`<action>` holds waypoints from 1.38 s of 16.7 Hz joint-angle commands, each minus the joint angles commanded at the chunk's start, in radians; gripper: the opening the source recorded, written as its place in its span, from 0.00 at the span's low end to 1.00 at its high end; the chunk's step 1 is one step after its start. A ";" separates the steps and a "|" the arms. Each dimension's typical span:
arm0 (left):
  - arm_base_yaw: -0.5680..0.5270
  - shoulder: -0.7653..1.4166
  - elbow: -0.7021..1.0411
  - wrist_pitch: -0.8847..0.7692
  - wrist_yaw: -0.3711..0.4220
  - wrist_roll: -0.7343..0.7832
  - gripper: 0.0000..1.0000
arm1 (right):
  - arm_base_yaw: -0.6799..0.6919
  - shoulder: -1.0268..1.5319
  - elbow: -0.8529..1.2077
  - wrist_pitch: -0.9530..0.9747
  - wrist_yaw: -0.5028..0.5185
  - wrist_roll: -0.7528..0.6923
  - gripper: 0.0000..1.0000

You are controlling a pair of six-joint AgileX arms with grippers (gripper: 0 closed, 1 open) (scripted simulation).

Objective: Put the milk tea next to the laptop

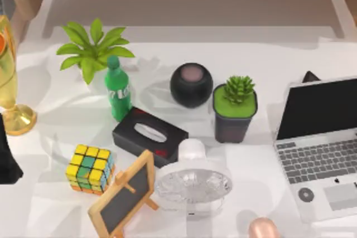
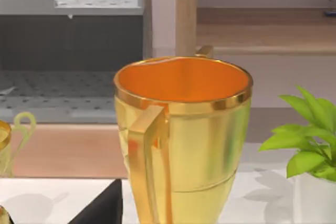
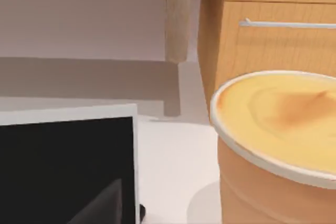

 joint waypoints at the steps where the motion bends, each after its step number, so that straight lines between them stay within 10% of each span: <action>1: 0.000 0.000 0.000 0.000 0.000 0.000 1.00 | -0.029 0.091 0.000 0.073 -0.026 -0.006 1.00; 10: 0.000 0.000 0.000 0.000 0.000 0.000 1.00 | -0.199 0.598 -0.001 0.497 -0.182 -0.043 1.00; 23: 0.000 0.000 0.000 0.000 0.000 0.000 1.00 | -0.145 0.870 0.176 0.596 -0.125 -0.029 1.00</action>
